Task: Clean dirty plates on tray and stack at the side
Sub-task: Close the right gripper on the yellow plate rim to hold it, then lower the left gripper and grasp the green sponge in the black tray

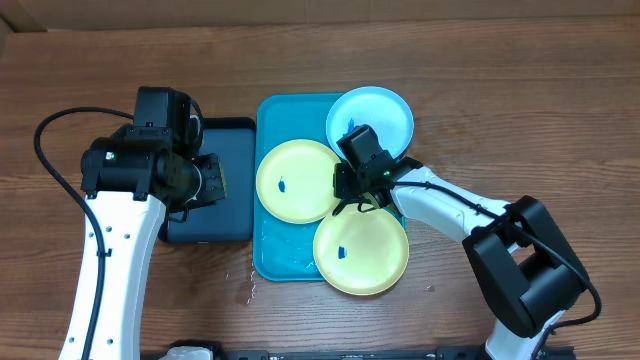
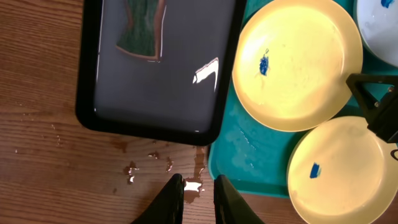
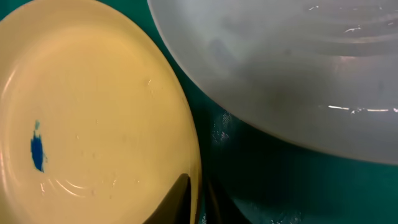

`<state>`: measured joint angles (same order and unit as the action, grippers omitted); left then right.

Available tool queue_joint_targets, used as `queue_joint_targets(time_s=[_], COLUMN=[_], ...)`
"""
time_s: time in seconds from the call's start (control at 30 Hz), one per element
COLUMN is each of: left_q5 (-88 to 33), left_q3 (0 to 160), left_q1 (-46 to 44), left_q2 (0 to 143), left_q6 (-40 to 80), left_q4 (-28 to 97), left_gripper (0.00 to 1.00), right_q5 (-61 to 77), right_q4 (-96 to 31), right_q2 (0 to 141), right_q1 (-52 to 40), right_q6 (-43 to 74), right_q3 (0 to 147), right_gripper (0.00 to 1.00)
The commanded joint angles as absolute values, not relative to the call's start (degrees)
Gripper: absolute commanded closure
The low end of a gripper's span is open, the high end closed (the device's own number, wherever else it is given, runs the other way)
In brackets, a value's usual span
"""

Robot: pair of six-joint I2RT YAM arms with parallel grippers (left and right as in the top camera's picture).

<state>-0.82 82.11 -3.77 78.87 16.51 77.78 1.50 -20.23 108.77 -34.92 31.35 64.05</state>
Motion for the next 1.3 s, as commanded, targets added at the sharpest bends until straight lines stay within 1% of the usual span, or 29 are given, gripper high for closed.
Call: queue_joint_targets(time_s=[0.0, 0.17, 0.23, 0.33, 0.4, 0.47, 0.5, 0.6, 0.67, 0.7, 0.77, 1.0, 1.13, 1.27], left_q5=[0.2, 0.4, 1.1, 5.4, 9.7, 11.7, 11.7, 10.7, 8.3, 6.7, 4.5, 1.9, -1.0, -2.2], left_q3=[82.2, 82.2, 82.1, 81.8, 81.8, 81.8, 81.8, 81.8, 81.8, 81.8, 81.8, 81.8, 81.8, 81.8], left_q1=[-3.8, -3.8, -3.8, -3.8, -3.6, -2.8, -2.4, -0.5, 0.8, 1.5, 2.8, 7.3, 8.8, 9.1], left_q2=[79.1, 79.4, 79.9, 81.5, 83.3, 85.8, 86.8, 91.4, 94.5, 96.2, 99.5, 108.8, 111.8, 112.6], left_q6=[15.9, 15.9, 15.9, 17.3, 18.8, 20.9, 20.9, 20.1, 16.8, 13.8, 8.3, 7.2, 4.6, 3.2], left_q4=[77.6, 76.9, 76.4, 75.7, 75.0, 73.3, 72.5, 70.1, 68.4, 67.3, 65.4, 61.4, 59.2, 56.8], left_gripper=[0.81, 0.81, 0.78, 0.62, 0.58, 0.58, 0.57, 0.48, 0.42, 0.41, 0.46, 0.56, 0.57, 0.62], right_q5=[1.1, 0.9, 0.9, 0.9, 0.9, 0.9, 0.9, 0.9, 0.9, 0.9, 0.9, 0.9, 0.9, 0.9], right_q4=[-19.8, -19.8, -19.8, -19.8, -19.8, -19.9, -19.9, -19.9, -19.9, -19.9, -19.8, -19.8, -19.8, -19.7], right_q2=[109.6, 109.6, 109.6, 109.6, 109.6, 109.6, 109.6, 109.6, 109.6, 109.6, 109.6, 109.6, 109.6, 109.6], right_q1=[-35.1, -35.1, -35.1, -35.1, -35.1, -35.1, -35.1, -35.1, -35.1, -35.1, -35.1, -35.1, -35.1, -35.1], right_q6=[32.4, 33.1, 33.0, 33.0, 33.0, 33.0, 33.0, 33.0, 33.0, 33.0, 33.0, 33.0, 33.0, 33.0], right_q3=[63.7, 63.7, 63.7, 63.7, 63.7, 63.7, 63.7, 63.7, 63.7, 63.7, 63.7, 63.7, 63.7, 63.7], right_gripper=[0.96, 0.96, 0.96, 0.96, 0.96, 0.96, 0.96, 0.96, 0.95, 0.95, 0.94, 0.93, 0.93, 0.92])
